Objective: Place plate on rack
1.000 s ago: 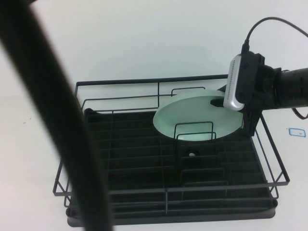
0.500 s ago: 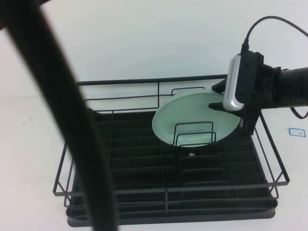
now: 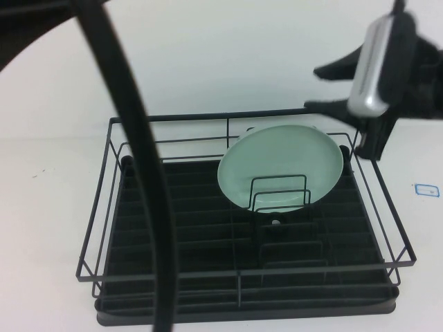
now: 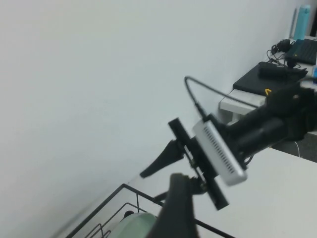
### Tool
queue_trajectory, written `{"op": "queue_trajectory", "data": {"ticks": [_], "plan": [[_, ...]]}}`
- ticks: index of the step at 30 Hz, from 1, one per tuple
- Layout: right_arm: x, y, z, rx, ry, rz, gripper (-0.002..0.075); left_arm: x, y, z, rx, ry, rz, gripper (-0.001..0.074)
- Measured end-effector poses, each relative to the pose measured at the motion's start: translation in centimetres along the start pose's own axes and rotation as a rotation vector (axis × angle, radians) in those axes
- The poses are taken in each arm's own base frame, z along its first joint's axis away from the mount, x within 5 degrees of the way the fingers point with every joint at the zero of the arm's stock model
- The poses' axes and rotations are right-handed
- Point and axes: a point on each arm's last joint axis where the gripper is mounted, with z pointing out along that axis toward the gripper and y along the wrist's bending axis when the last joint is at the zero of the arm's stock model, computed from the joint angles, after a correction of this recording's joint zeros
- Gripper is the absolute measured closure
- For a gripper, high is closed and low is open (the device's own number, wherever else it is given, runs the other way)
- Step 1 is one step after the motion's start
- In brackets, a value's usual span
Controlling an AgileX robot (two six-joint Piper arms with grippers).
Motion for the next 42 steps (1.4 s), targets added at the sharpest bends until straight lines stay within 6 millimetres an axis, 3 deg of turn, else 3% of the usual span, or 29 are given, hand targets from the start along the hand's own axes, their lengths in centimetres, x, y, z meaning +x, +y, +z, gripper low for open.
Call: {"op": "queue_trajectory", "data": {"ticks": [4, 8, 12, 16, 17, 18, 19, 22, 25, 28, 32, 36, 38, 42], "plan": [[-3.2, -0.4, -3.5, 0.073, -0.065, 0.028, 0.0371, -0.4, -0.8, -1.1, -0.008, -0.022, 0.064, 0.0139], [-7.1, -0.2, -8.4, 0.169, -0.157, 0.022, 0.0419, -1.8, -3.1, -4.4, -0.064, -0.084, 0.225, 0.0141], [-11.4, 1.3, -14.7, 0.271, -0.281, 0.002, 0.0557, -2.6, -6.1, -8.5, -0.117, -0.161, 0.265, 0.0190], [-15.1, 4.6, -22.1, 0.363, -0.435, 0.002, 0.0692, -1.8, -9.4, -12.7, -0.172, -0.183, 0.288, 0.0335], [-16.0, 5.8, -24.1, 0.391, -0.472, -0.010, 0.0704, -1.4, -10.4, -13.7, -0.166, -0.180, 0.298, 0.0378], [-16.6, 7.1, -26.2, 0.418, -0.503, -0.030, 0.0712, -0.8, -11.5, -14.7, -0.159, -0.182, 0.316, 0.0527], [-17.0, 8.3, -27.7, 0.435, -0.523, -0.044, 0.0716, 0.0, -12.3, -15.4, -0.148, -0.176, 0.325, 0.0454], [-17.8, 12.9, -33.0, 0.495, -0.616, -0.066, 0.0723, 3.5, -13.2, -16.1, -0.157, -0.112, 0.247, 0.0541], [-16.9, 17.4, -36.0, 0.520, -0.700, -0.042, 0.0725, 8.4, -11.3, -14.9, -0.341, 0.066, 0.065, 0.0572], [-14.4, 19.6, -35.2, 0.500, -0.679, 0.042, 0.0726, 13.6, -8.2, -13.7, -0.616, 0.152, -0.197, 0.0589], [-9.8, 19.3, -30.7, 0.486, -0.543, 0.258, 0.0727, 18.4, -4.5, -11.2, -0.805, 0.045, -0.432, 0.0588], [-4.8, 19.2, -25.9, 0.476, -0.384, 0.401, 0.0727, 22.7, -2.8, -8.8, -0.813, 0.045, -0.422, 0.0596], [-2.5, 19.5, -24.0, 0.477, -0.324, 0.458, 0.0727, 24.2, -2.3, -8.1, -0.815, 0.051, -0.409, 0.0640], [0.8, 20.2, -21.7, 0.508, -0.249, 0.531, 0.0727, 26.4, -2.0, -7.4, -0.824, 0.132, -0.417, 0.0715]]}}
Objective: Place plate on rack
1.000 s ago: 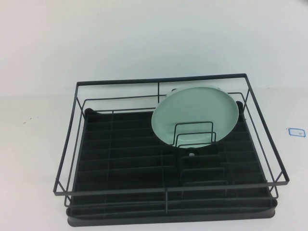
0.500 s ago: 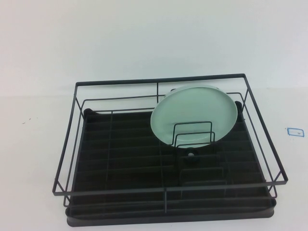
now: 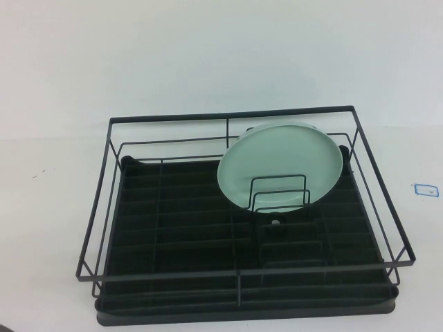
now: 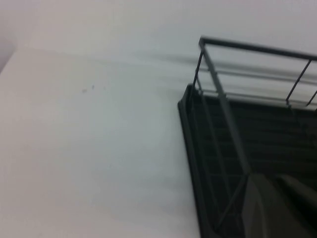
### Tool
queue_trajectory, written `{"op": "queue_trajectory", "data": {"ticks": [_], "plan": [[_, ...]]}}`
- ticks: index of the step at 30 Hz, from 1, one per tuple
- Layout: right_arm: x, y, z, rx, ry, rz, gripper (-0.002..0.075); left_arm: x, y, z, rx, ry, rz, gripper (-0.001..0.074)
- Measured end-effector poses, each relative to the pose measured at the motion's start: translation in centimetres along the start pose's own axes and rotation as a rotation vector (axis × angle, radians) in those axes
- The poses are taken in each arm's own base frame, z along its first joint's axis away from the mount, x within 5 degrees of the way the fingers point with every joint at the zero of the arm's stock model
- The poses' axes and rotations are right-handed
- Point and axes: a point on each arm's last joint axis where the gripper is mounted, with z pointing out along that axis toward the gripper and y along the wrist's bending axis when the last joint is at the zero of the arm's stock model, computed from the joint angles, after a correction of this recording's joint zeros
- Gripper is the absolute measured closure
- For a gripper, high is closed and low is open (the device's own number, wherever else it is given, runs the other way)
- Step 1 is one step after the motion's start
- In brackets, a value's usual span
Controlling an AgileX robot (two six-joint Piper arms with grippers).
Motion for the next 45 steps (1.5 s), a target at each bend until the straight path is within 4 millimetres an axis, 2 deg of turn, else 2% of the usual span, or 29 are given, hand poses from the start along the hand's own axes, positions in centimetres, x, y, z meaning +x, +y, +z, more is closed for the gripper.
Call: {"op": "queue_trajectory", "data": {"ticks": [5, 14, 18, 21, 25, 27, 34, 37, 40, 45], "plan": [[2.4, -0.5, 0.6, 0.074, 0.027, 0.031, 0.0728, 0.0, 0.1, 0.1, -0.006, -0.016, 0.021, 0.0733], [4.9, -0.3, 0.9, 0.078, 0.080, 0.096, 0.0728, 0.0, 0.1, 0.1, -0.011, -0.016, 0.028, 0.0734], [5.3, -0.1, 1.0, 0.065, 0.098, 0.102, 0.0728, 0.1, 0.1, 0.1, -0.011, -0.014, 0.028, 0.0735], [5.4, -0.1, 1.0, 0.060, 0.102, 0.103, 0.0728, -0.5, 0.5, 0.1, -0.058, -0.070, 0.151, 0.0735], [5.4, 0.0, 1.0, 0.058, 0.103, 0.103, 0.0728, -0.5, 0.5, -1.1, -0.044, -0.222, 0.042, 0.0735], [5.4, 0.0, 1.0, 0.058, 0.104, 0.103, 0.0728, 0.3, 0.8, -1.1, -0.057, -0.273, 0.033, 0.0735], [5.5, 0.0, 1.0, 0.054, 0.107, 0.104, 0.0728, 7.4, 2.2, 1.5, -0.089, -0.205, 0.038, 0.0735], [5.5, 0.0, 1.0, 0.054, 0.107, 0.104, 0.0728, 7.8, 2.3, 1.6, -0.106, -0.158, 0.008, 0.0735], [5.5, 0.0, 1.0, 0.053, 0.109, 0.105, 0.0728, 9.0, 2.8, 1.7, -0.152, -0.038, -0.003, 0.0735], [5.5, 0.0, 1.0, 0.052, 0.110, 0.105, 0.0728, 9.1, 2.7, 1.7, -0.136, -0.023, 0.007, 0.0735]]}}
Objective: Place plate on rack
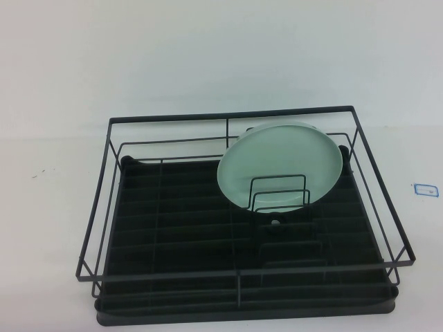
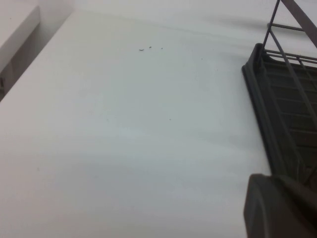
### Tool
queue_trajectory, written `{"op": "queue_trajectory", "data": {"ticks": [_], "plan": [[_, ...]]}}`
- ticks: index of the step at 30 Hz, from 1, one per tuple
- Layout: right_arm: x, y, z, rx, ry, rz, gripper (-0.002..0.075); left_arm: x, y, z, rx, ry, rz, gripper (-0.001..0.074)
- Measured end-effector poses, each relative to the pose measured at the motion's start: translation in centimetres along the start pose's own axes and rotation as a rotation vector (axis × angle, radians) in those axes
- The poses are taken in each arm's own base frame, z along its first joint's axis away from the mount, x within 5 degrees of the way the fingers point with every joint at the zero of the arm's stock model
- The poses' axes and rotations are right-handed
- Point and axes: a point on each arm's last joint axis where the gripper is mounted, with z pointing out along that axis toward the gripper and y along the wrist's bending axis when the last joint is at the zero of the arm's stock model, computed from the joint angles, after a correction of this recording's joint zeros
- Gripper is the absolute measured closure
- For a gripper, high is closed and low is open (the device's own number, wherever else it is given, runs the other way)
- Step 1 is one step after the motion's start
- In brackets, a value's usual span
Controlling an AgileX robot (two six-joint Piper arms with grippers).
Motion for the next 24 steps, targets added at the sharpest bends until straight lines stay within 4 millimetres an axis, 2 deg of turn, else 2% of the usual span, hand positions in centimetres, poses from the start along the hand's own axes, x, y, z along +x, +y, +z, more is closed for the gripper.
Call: {"op": "queue_trajectory", "data": {"ticks": [24], "plan": [[0.03, -0.04, 0.01, 0.005, -0.001, -0.029, 0.0728, -0.01, -0.07, 0.00, 0.013, 0.000, 0.004, 0.0735]]}}
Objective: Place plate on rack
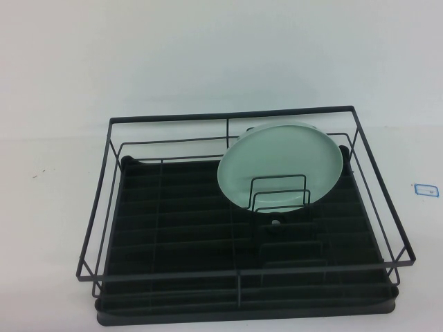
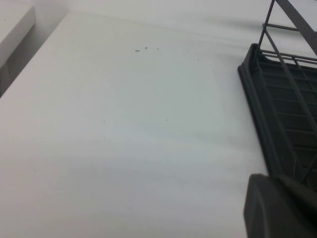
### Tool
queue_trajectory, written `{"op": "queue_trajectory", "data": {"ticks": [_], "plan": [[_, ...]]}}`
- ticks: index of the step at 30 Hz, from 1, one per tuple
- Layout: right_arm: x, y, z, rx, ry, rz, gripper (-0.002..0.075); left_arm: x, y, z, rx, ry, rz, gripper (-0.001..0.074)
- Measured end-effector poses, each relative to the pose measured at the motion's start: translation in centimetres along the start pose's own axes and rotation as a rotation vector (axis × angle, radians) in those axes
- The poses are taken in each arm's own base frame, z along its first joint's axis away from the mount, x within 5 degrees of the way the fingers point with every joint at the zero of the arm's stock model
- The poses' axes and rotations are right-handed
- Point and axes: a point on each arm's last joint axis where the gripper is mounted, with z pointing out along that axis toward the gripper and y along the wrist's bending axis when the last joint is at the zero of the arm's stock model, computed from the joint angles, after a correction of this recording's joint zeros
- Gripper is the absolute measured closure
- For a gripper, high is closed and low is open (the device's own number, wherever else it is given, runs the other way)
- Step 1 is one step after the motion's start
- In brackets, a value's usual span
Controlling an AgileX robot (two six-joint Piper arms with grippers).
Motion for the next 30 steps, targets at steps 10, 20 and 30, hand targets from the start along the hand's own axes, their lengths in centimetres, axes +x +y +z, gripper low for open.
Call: {"op": "queue_trajectory", "data": {"ticks": [10, 20, 30], "plan": [[0.6, -1.4, -0.8, 0.172, 0.045, -0.107, 0.0728, 0.0, 0.0, 0.0, 0.000, 0.000, 0.000, 0.0735], [6.2, -2.1, -1.0, 0.354, 0.210, 0.075, 0.0728, 0.0, 0.0, 0.0, 0.000, 0.000, 0.000, 0.0735], [7.4, -2.7, -1.6, 0.493, 0.340, 0.117, 0.0728, 0.0, 0.0, 0.0, 0.000, 0.000, 0.000, 0.0735]]}}
